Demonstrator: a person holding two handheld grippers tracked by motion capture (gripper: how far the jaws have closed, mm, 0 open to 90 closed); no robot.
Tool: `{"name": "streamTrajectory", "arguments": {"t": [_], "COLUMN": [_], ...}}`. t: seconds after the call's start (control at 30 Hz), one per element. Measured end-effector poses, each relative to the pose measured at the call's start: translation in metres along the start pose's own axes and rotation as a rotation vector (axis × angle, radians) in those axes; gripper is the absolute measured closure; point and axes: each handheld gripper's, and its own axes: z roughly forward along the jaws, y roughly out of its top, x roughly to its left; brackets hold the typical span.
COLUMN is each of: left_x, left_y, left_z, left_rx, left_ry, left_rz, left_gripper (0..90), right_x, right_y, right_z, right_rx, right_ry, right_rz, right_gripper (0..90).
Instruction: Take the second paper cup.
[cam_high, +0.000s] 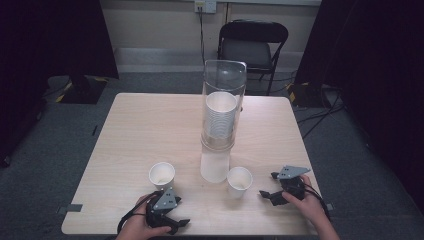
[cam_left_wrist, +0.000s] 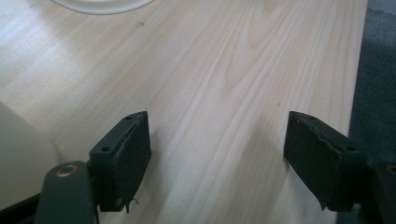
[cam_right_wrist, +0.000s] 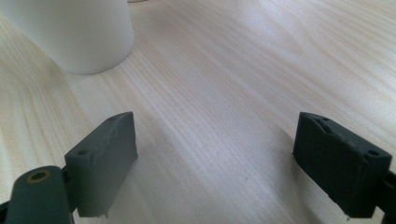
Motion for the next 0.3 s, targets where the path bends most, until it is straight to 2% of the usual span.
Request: {"name": "streamTrajectory", "arguments": {"t": [0.03, 0.3], "left_x": [0.0004, 0.0018], "left_y": [-0.0023, -0.0025], "left_z": [0.0017, 0.0014], "left_rx": [-0.031, -0.024], "left_ry": [-0.005, -0.006], "left_rz": [-0.003, -0.001], "left_gripper": [21.8, 20.2], "right_x": [0.0000, 0.0000], "right_y": [0.0000, -0.0001], "right_z": [0.0000, 0.0001], "right_rx": [-0.001, -0.001], "right_ry": [0.000, 0.000], "right_rz": [0.000, 0.000], "right_gripper": [12.9, 12.8]}}
